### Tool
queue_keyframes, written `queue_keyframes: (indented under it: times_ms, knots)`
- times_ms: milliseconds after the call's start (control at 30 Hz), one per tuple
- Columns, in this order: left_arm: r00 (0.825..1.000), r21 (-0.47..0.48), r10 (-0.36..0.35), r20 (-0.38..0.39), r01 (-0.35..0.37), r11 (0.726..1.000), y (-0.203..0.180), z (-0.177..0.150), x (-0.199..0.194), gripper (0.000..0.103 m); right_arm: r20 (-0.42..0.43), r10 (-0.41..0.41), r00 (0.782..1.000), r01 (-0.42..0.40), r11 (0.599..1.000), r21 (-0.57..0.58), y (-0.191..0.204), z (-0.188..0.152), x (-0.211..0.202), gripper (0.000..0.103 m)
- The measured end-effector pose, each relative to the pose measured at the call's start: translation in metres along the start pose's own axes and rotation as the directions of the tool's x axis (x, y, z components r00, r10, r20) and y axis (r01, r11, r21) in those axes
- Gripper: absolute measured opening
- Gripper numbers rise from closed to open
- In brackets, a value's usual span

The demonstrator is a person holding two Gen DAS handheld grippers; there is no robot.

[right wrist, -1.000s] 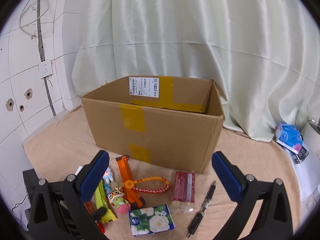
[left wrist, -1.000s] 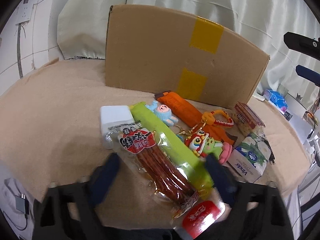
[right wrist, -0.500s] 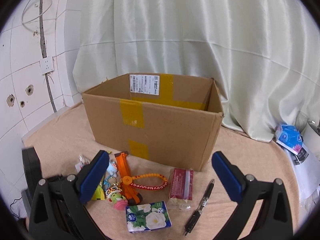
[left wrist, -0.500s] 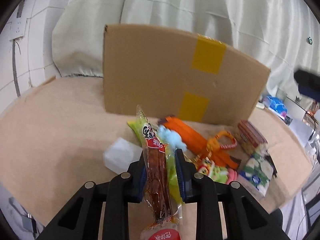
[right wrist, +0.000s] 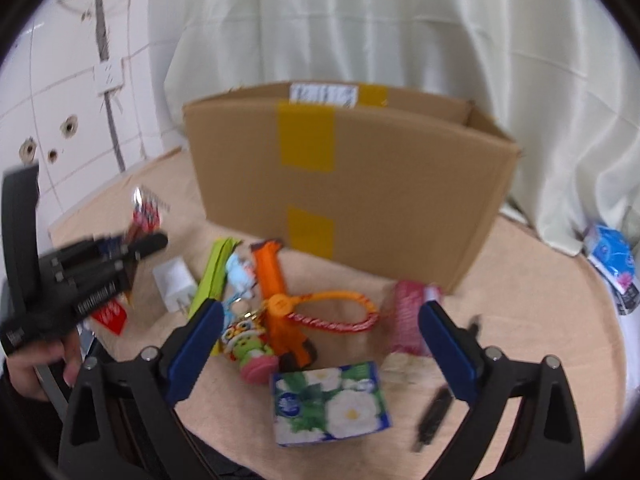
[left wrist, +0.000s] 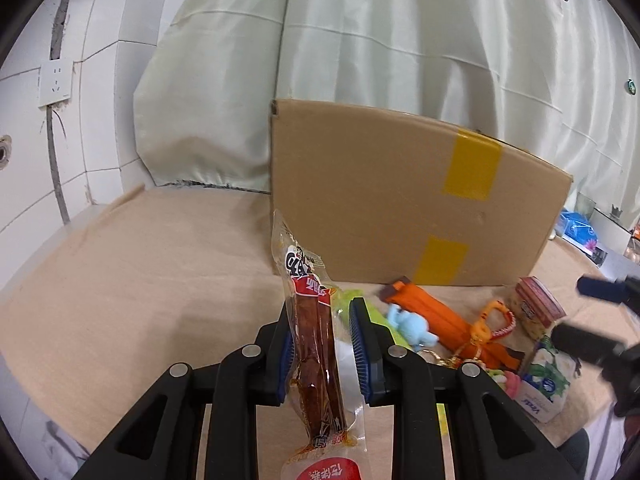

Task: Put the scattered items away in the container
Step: 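Lift the sausage pack with the left gripper while the right gripper grasps the orange lion keychain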

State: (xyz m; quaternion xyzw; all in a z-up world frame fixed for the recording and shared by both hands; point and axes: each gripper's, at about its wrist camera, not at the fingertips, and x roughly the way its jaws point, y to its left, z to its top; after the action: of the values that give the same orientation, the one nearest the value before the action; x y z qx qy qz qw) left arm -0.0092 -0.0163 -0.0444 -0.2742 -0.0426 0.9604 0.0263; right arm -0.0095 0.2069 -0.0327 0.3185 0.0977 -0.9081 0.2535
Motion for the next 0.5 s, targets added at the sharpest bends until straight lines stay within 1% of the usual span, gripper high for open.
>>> queue_keyframes:
  times_ms: [67, 133, 167, 267, 333, 400, 500]
  knots:
    - [1.000, -0.004, 0.004, 0.001, -0.004, 1.000, 0.007, 0.002, 0.000, 0.026, -0.024, 0.026, 0.999, -0.026, 1.000, -0.015, 0.008, -0.002, 0.010, 0.092]
    - [1.000, -0.009, 0.011, 0.006, -0.011, 1.000, 0.013, 0.002, -0.002, 0.026, -0.043, 0.037, 0.998, -0.038, 0.999, -0.029, 0.014, -0.003, 0.019, 0.081]
    - [1.000, -0.010, 0.014, 0.009, -0.013, 1.000, 0.015, 0.001, -0.003, 0.026, -0.058, 0.041, 0.998, -0.043, 0.998, -0.037, 0.018, -0.004, 0.024, 0.080]
    - [1.000, -0.008, 0.019, 0.012, -0.019, 1.000, 0.021, 0.000, -0.004, 0.026, -0.082, 0.047, 0.996, -0.051, 0.997, -0.051, 0.022, -0.006, 0.037, 0.071]
    - [1.000, -0.009, 0.016, 0.013, -0.016, 1.000, 0.023, 0.000, -0.005, 0.026, -0.105, 0.045, 0.993, -0.050, 0.998, -0.039, 0.019, -0.007, 0.047, 0.060]
    - [1.000, -0.011, 0.015, 0.013, -0.015, 1.000, 0.024, -0.001, -0.004, 0.026, -0.119, 0.045, 0.992, -0.051, 0.998, -0.045, 0.018, -0.008, 0.054, 0.058]
    - [1.000, -0.015, 0.012, 0.013, -0.012, 1.000, 0.026, -0.001, -0.003, 0.026, -0.126, 0.069, 0.990, -0.075, 0.996, -0.044, 0.019, -0.006, 0.059, 0.058]
